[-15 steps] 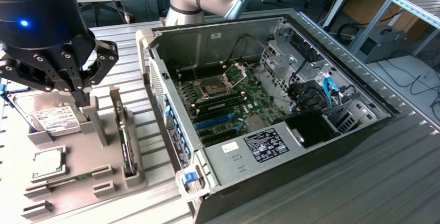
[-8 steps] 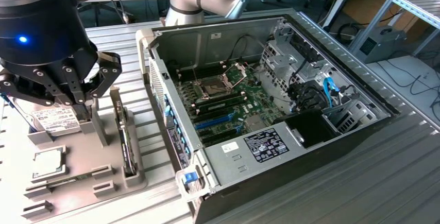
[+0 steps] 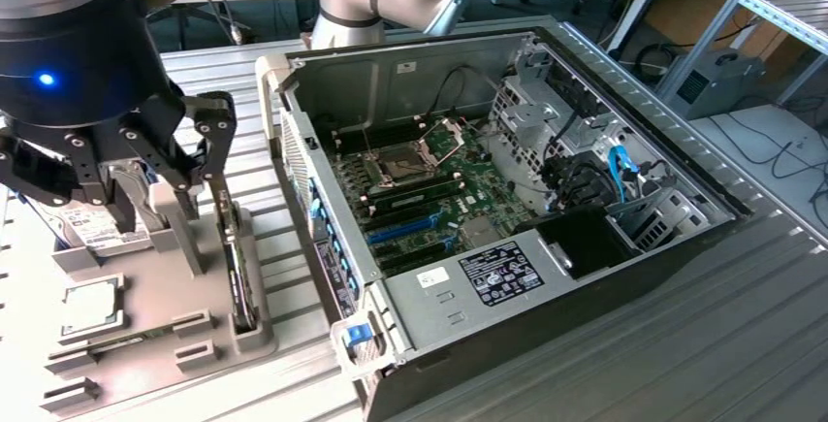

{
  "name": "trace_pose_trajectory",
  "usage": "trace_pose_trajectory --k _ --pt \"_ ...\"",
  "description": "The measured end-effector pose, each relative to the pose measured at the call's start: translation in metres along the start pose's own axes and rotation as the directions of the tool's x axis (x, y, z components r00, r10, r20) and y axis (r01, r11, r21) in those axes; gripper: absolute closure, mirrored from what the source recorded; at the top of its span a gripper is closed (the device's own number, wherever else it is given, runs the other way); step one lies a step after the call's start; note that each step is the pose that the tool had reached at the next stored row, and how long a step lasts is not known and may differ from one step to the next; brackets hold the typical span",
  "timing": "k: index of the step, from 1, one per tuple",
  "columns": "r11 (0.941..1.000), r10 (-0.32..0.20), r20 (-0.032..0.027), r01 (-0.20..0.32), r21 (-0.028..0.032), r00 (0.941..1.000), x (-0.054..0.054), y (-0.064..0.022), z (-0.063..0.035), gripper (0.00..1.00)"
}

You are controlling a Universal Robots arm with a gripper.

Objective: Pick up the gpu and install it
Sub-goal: 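Pick up the gpu and move the gpu toward the slot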

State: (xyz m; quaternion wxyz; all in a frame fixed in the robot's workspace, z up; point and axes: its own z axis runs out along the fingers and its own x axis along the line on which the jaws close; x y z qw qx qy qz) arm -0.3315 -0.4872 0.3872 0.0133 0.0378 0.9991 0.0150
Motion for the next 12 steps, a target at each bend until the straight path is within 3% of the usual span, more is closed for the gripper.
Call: trace_pose_trajectory --k 12 --pt "1.0 0.0 0.0 0.0 0.0 1.0 -0.0032 0.0 0.0074 0.52"
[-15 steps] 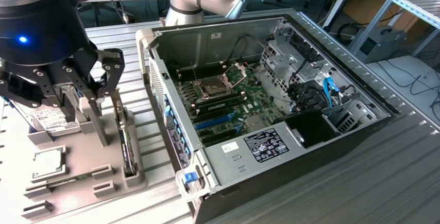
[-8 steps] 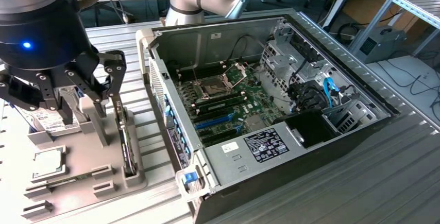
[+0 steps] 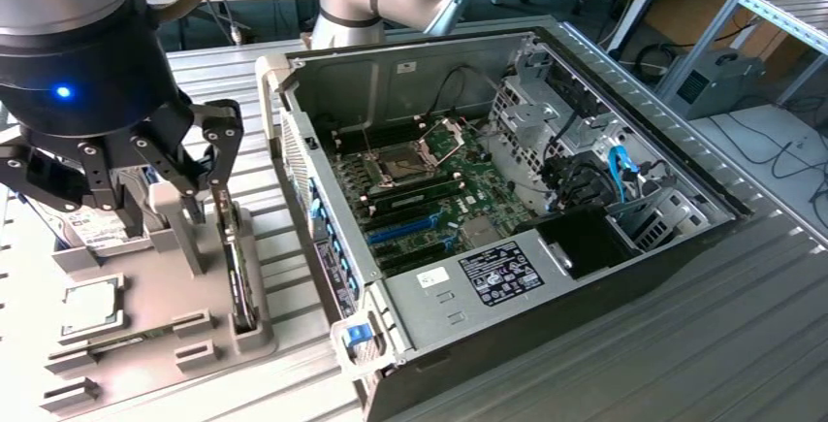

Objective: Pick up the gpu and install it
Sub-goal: 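Pick up the gpu and move the gpu toward the slot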

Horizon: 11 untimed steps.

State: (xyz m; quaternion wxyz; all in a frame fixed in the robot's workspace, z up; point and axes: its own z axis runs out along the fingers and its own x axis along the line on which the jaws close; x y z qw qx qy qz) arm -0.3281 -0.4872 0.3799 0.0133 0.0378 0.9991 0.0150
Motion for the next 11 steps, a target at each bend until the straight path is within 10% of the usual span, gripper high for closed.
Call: trace_pose_trajectory --k 11 --pt "1.0 0.0 0.0 0.0 0.0003 1.0 -0.0013 0.0 0.0034 0.52"
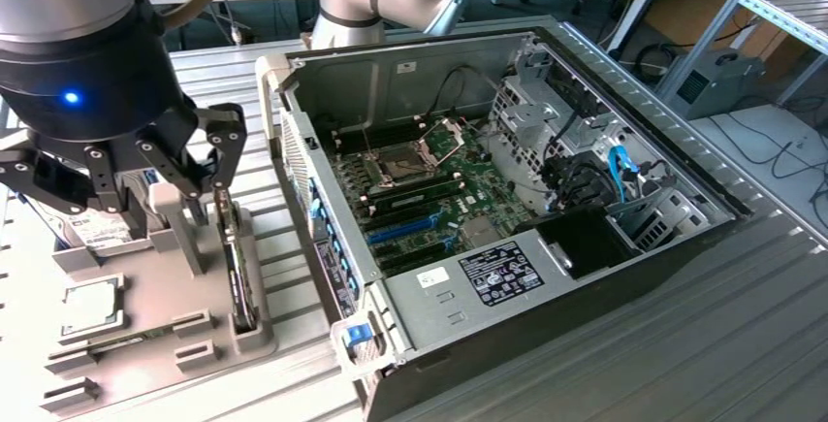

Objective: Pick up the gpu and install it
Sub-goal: 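Pick up the gpu and move the gpu toward the slot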

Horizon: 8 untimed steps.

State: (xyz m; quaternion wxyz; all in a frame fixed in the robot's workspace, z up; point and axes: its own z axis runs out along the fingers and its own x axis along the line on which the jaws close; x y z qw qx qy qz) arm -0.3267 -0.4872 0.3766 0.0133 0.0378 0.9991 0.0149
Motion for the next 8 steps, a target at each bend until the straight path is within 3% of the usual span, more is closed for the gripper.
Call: trace_pose_trajectory --k 8 --pt "1.0 0.0 0.0001 0.0 0.0004 1.0 -0.0008 0.0 0.0022 0.52"
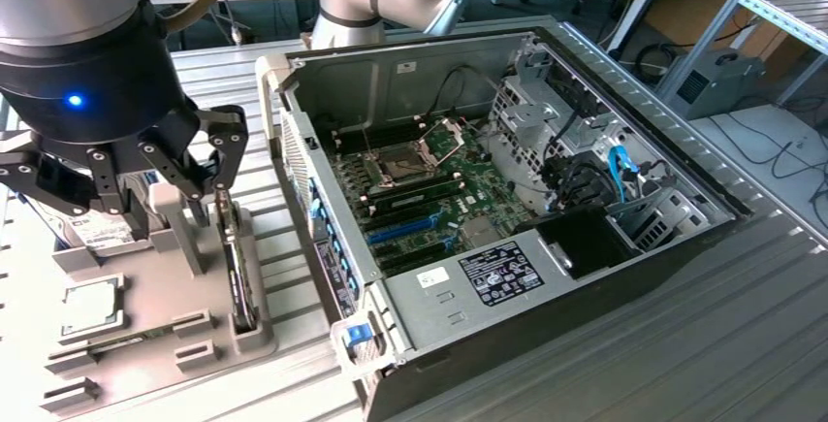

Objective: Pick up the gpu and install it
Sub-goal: 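Pick up the gpu and move the gpu toward the slot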

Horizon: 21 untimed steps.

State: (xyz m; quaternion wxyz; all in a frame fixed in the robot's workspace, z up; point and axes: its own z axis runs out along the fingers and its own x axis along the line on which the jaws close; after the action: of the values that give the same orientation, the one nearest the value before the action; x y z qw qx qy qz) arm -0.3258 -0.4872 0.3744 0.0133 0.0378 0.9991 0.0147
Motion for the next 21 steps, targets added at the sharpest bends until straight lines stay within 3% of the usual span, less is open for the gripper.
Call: trace_pose_trajectory --k 21 --pt "1.0 0.0 0.0002 0.0 0.0039 1.0 -0.002 0.0 0.0057 0.52"
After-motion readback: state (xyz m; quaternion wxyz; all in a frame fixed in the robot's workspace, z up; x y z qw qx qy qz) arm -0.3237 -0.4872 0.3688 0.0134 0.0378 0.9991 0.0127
